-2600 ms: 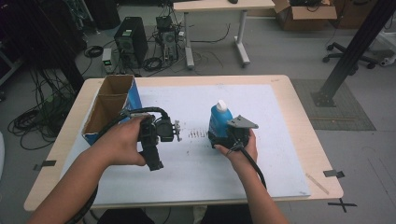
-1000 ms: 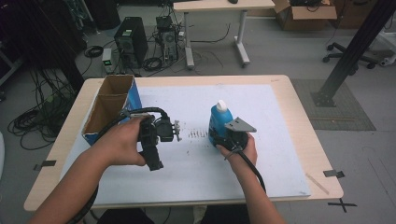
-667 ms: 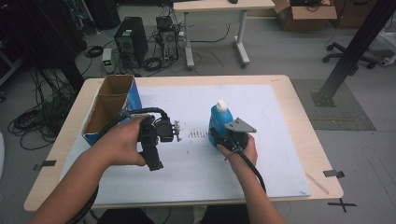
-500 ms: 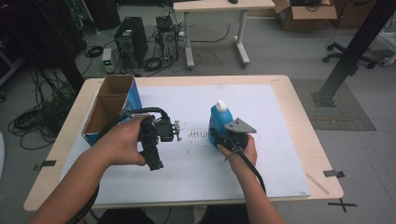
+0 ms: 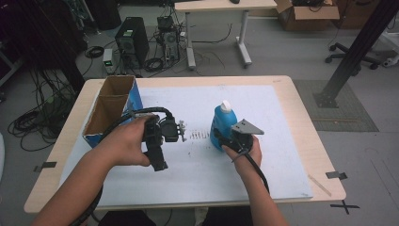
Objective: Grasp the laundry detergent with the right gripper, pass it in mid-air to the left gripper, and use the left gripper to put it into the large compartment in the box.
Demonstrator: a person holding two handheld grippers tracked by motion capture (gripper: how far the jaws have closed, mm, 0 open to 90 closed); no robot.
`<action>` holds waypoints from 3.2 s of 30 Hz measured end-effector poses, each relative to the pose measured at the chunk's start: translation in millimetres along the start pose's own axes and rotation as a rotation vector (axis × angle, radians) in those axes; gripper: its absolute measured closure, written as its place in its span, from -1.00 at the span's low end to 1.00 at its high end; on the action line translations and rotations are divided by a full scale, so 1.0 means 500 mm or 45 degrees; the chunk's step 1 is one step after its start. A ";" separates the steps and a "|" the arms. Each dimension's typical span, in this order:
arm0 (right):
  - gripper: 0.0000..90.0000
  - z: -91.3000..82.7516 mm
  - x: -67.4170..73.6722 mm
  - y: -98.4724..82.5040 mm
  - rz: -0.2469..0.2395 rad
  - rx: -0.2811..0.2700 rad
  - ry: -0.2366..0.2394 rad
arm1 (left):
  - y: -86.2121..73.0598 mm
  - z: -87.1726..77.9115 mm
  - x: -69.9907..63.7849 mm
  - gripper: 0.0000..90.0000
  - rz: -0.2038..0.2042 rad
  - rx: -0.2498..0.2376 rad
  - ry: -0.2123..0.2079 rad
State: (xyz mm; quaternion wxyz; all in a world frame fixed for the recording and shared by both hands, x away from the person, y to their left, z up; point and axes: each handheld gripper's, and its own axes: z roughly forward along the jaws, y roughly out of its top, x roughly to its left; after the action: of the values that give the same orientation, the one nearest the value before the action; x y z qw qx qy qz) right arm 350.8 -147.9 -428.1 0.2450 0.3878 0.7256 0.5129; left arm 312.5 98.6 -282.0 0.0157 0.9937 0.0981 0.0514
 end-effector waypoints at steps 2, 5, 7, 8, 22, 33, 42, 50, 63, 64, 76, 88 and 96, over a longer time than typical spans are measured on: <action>0.03 -0.010 -0.002 0.012 -0.004 -0.014 0.028 | 0.000 -0.003 0.000 -1.00 -0.001 0.000 0.003; 0.03 -0.028 -0.004 0.036 -0.049 -0.017 0.075 | 0.001 -0.010 0.002 -1.00 -0.003 -0.008 0.010; 0.03 -0.053 -0.010 0.066 -0.109 -0.019 0.127 | 0.002 -0.016 0.003 -1.00 -0.001 -0.011 0.009; 0.03 -0.062 -0.012 0.076 -0.111 -0.022 0.154 | 0.004 -0.023 0.004 -1.00 0.003 -0.008 0.013; 0.02 -0.129 -0.016 0.137 -0.284 0.014 0.482 | 0.028 -0.085 0.008 -1.00 0.041 -0.045 0.051; 0.02 -0.138 -0.007 0.109 -0.380 0.071 0.651 | 0.040 -0.094 0.003 -1.00 0.096 -0.036 0.026; 0.02 -0.127 0.016 0.078 -0.398 0.068 0.754 | 0.056 -0.100 -0.006 -1.00 0.150 -0.047 0.022; 0.02 -0.114 0.042 0.060 -0.418 0.058 0.819 | 0.068 -0.099 -0.013 -1.00 0.181 -0.044 0.024; 0.02 -0.092 0.080 0.050 -0.445 0.060 0.925 | 0.081 -0.097 -0.019 -1.00 0.197 -0.041 0.016; 0.02 -0.088 0.087 0.051 -0.449 0.057 0.936 | 0.084 -0.096 -0.021 -1.00 0.203 -0.043 0.015; 0.02 -0.062 0.122 0.051 -0.470 0.060 0.988 | 0.094 -0.095 -0.027 -1.00 0.225 -0.037 0.008; 0.02 -0.041 0.146 0.054 -0.478 0.068 1.002 | 0.102 -0.084 -0.036 -1.00 0.252 -0.024 -0.008; 0.02 -0.034 0.155 0.058 -0.485 0.059 1.007 | 0.106 -0.074 -0.041 -1.00 0.273 -0.006 -0.014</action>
State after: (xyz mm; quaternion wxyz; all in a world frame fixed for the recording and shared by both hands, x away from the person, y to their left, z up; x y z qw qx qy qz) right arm 302.2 -89.4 -392.0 0.0300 0.0263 0.8334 0.5512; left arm 298.9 43.4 -245.2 0.0130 0.9987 -0.0088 0.0476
